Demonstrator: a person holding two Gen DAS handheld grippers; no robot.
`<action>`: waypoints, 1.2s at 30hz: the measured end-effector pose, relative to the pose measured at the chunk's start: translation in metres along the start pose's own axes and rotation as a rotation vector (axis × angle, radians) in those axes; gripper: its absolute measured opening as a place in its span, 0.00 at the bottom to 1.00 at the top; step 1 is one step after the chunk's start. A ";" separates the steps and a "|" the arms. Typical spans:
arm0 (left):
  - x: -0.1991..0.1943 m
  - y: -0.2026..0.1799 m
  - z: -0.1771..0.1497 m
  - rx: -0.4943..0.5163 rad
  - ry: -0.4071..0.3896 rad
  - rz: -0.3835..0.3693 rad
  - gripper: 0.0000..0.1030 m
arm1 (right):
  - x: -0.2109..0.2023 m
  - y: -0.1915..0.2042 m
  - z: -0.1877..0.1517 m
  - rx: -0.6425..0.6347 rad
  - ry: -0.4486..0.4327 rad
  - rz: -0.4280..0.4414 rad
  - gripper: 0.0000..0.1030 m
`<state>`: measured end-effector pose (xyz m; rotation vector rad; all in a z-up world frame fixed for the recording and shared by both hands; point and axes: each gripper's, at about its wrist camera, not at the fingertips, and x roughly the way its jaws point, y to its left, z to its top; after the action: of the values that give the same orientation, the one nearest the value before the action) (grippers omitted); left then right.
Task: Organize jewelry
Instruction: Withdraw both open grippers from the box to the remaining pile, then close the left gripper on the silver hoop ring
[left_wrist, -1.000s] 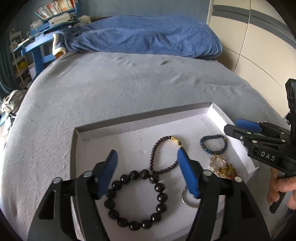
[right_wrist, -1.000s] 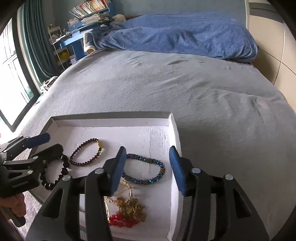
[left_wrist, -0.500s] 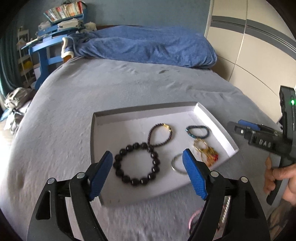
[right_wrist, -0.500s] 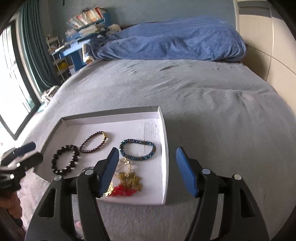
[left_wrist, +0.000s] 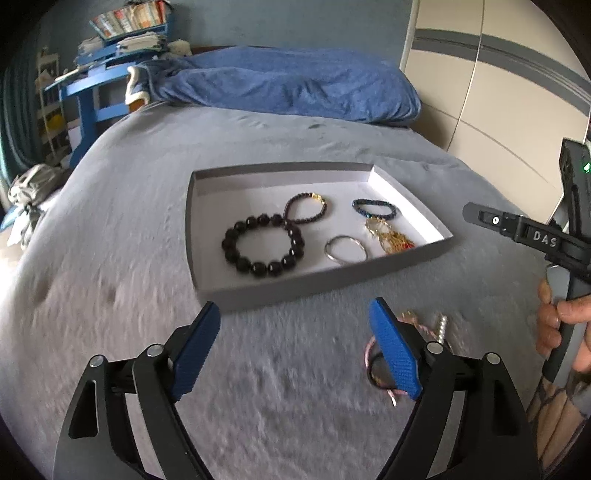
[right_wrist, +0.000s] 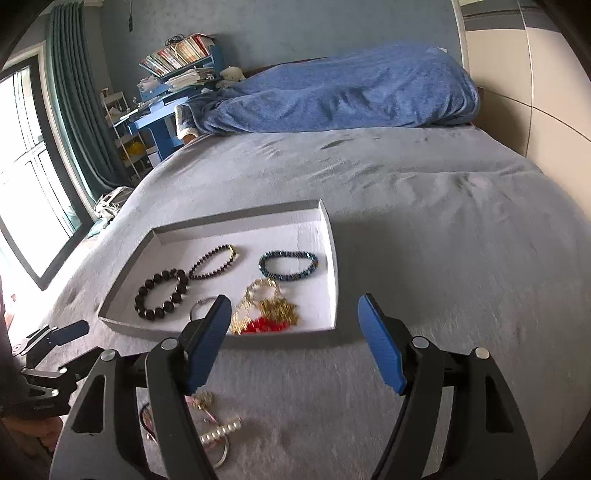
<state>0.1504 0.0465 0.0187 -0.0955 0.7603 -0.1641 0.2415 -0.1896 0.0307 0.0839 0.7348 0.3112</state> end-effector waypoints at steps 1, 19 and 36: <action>-0.001 0.000 -0.005 -0.003 0.002 -0.001 0.82 | -0.001 -0.001 -0.004 0.001 0.002 -0.001 0.69; 0.017 -0.041 -0.040 0.150 0.089 -0.119 0.50 | -0.005 -0.003 -0.063 -0.056 0.070 -0.012 0.69; 0.006 -0.020 -0.028 0.070 0.032 -0.096 0.04 | -0.005 0.038 -0.085 -0.197 0.138 0.104 0.69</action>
<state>0.1324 0.0250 -0.0027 -0.0635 0.7820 -0.2841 0.1713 -0.1575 -0.0226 -0.0872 0.8341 0.4914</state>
